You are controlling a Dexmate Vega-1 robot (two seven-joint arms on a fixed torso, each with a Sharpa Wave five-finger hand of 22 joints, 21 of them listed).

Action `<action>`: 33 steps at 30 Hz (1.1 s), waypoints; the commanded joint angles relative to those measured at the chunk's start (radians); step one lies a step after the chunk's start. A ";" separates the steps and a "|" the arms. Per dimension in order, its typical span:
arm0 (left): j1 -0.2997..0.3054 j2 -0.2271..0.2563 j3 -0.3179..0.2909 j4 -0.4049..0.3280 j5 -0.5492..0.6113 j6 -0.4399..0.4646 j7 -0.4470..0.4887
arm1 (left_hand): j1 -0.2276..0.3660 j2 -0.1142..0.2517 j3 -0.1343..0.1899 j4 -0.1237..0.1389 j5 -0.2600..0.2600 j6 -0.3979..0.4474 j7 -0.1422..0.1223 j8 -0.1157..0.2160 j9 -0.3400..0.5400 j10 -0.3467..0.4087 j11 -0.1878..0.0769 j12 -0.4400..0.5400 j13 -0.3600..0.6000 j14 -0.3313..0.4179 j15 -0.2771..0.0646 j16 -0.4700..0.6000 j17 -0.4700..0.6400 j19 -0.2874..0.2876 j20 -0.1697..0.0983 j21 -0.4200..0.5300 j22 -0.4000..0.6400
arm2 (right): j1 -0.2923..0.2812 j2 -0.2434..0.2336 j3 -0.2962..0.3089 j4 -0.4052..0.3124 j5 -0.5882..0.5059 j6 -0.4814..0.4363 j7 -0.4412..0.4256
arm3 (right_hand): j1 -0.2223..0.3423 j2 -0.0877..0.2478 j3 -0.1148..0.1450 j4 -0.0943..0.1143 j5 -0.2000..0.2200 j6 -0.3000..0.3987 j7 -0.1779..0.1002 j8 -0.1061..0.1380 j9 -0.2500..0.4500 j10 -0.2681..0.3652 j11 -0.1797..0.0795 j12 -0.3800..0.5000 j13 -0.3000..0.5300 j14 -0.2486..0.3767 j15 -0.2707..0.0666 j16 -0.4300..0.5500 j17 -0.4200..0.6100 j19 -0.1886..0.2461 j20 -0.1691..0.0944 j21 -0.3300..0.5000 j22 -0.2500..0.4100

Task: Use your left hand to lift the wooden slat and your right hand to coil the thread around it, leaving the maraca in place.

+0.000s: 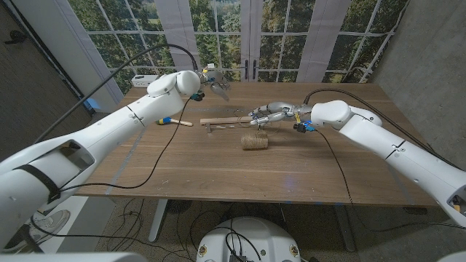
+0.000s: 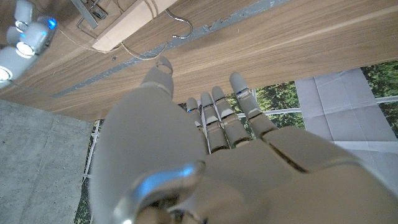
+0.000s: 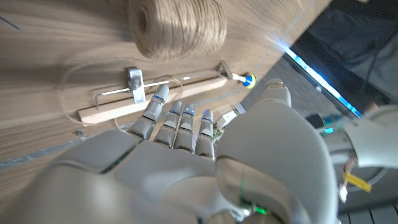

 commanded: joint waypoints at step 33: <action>0.350 0.013 -0.360 0.165 -0.504 -0.755 0.333 | -0.394 0.085 -0.078 0.154 -0.012 -0.443 -0.095 -0.005 -0.021 -0.388 0.020 -0.012 -0.140 -0.403 0.050 -0.021 -0.118 -0.247 -0.052 -0.247 0.004 | -0.158 0.116 0.171 0.195 0.294 0.410 -0.240 | -0.118 0.038 -0.031 0.035 -0.088 -0.035 -0.015 -0.057 0.002 -0.097 0.003 -0.068 -0.023 -0.045 0.018 -0.039 -0.062 -0.022 0.006 -0.070 -0.006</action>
